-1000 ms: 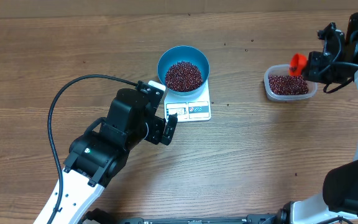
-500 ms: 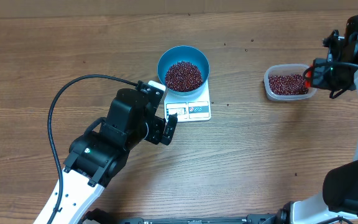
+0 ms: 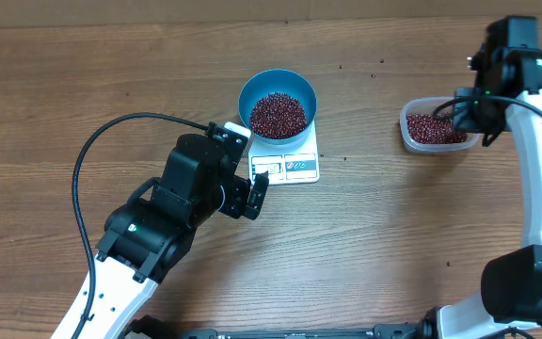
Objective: Scoop item into bowl and weigh 150g on scale
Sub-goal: 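Carry the empty scoop right back to the bean tub, then lower the red scoop into the tub and open the right gripper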
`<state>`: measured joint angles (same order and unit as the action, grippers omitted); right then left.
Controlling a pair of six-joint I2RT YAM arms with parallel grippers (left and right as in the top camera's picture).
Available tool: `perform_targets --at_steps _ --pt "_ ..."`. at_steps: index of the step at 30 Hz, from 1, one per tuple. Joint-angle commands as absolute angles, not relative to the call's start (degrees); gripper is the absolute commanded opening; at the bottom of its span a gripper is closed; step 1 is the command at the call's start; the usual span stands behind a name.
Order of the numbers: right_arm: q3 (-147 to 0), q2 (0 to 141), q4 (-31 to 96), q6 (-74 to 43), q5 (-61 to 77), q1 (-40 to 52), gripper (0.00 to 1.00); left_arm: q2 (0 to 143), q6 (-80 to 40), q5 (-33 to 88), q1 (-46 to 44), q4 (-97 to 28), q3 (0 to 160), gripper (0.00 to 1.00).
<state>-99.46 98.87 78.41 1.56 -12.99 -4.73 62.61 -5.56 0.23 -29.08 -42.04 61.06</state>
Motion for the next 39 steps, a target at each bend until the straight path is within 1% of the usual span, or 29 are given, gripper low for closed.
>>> perform_targets --at_steps 1,6,11,14,21,27,31,34,36,37,39 --pt "-101.3 97.4 78.3 -0.7 -18.0 -3.3 0.04 62.6 -5.1 -0.2 -28.7 -42.0 60.7 1.00" --pt "-101.2 97.4 77.7 -3.0 -17.5 -3.2 0.04 62.6 -5.1 -0.2 -28.7 -42.0 60.7 1.00" --pt "-99.5 97.5 74.2 -3.0 -13.5 -3.3 0.04 62.6 -5.1 -0.2 -28.7 -42.0 60.7 0.99" --pt "-96.5 97.6 70.8 -3.0 -10.0 -3.3 0.04 62.6 -5.1 -0.2 -28.7 -42.0 60.7 0.99" --pt "-87.2 98.1 63.4 -4.7 -7.1 -3.6 0.04 62.6 -5.1 -0.2 -28.7 -42.0 60.7 1.00" --pt "-82.2 98.1 60.4 -4.7 -5.4 -3.6 0.05 62.6 -5.1 -0.2 -28.7 -42.0 60.7 1.00" --pt "-80.6 98.1 59.9 -4.7 -5.4 -3.6 0.21 62.6 -5.1 -0.2 -28.7 -42.0 60.7 1.00" --pt "-80.6 98.1 59.9 -4.7 -5.4 -3.6 0.26 62.6 -5.1 -0.2 -28.7 -42.0 60.7 1.00" --pt "-80.6 98.1 60.0 -4.7 -5.4 -3.6 0.32 62.6 -5.1 -0.2 -28.7 -42.0 60.7 1.00" --pt "-80.6 98.1 60.1 -4.7 -5.4 -3.6 0.44 62.6 -5.1 -0.2 -28.7 -42.0 60.7 0.99" --pt "-80.6 98.1 60.3 -4.6 -5.5 -3.6 0.58 62.6 -5.1 -0.2 -28.7 -42.0 60.7 0.99"
